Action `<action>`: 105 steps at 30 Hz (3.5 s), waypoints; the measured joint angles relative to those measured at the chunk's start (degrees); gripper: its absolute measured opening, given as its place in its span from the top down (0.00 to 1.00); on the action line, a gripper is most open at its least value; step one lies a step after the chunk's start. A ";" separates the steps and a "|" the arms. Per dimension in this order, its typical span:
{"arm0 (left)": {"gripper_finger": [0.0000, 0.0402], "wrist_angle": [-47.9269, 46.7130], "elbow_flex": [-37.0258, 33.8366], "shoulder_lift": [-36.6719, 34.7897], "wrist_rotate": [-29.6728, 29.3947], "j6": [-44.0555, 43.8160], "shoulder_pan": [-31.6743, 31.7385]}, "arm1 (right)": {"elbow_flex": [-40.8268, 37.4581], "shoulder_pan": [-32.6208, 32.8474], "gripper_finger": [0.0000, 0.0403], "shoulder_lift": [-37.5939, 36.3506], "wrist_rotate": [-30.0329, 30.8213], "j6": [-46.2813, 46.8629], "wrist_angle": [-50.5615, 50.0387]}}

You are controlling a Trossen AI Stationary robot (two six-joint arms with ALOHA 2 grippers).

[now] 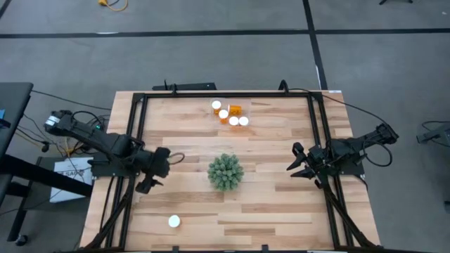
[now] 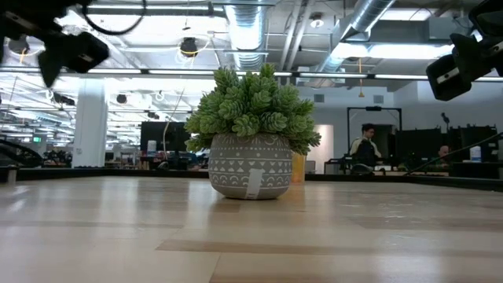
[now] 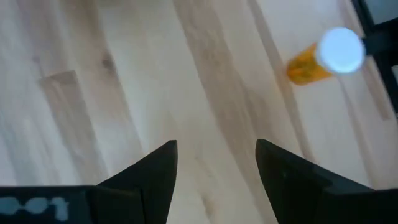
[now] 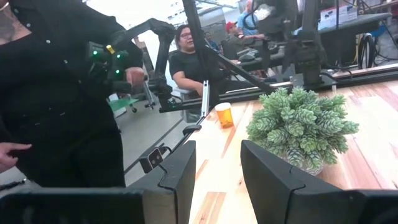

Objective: Pick and place pill bottles into a basket
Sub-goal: Put the orange pill bottle into the transparent bin

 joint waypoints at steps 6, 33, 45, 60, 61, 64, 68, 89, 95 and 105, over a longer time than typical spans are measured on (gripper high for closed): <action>0.49 2.87 -3.22 -0.04 -0.96 -10.67 -11.49 | 0.00 0.01 0.70 0.00 0.00 0.01 0.02; 0.31 43.43 -13.60 20.72 -15.56 -34.79 -34.74 | -0.01 0.02 0.70 -0.01 0.00 0.02 0.01; 0.31 57.30 -13.59 31.03 -23.95 -35.54 -34.74 | 0.00 0.02 0.70 0.00 0.00 0.02 0.02; 0.31 62.52 -13.55 31.93 -31.61 -37.93 -34.85 | -0.01 0.02 0.70 0.00 0.00 0.02 0.01; 0.31 62.49 -13.55 31.93 -32.17 -37.91 -34.85 | -0.02 0.00 0.70 -0.01 0.00 0.01 0.02; 0.31 62.49 -13.55 31.93 -34.52 -37.76 -34.52 | 0.00 0.02 0.70 0.00 0.00 0.01 0.00; 0.34 62.46 -13.55 31.93 -36.60 -37.69 -33.48 | -0.02 0.02 0.70 0.00 0.00 0.02 0.02; 0.50 73.39 -13.53 31.91 -45.34 -32.29 -17.97 | 0.00 0.02 0.70 -0.02 0.00 0.00 0.00; 0.53 84.41 -13.53 31.78 -44.11 -25.80 -10.60 | -0.01 0.01 0.70 0.00 0.00 0.02 0.00; 0.52 85.18 -13.51 24.37 -37.47 -22.12 -1.43 | 0.00 0.00 0.70 -0.01 0.00 0.02 0.01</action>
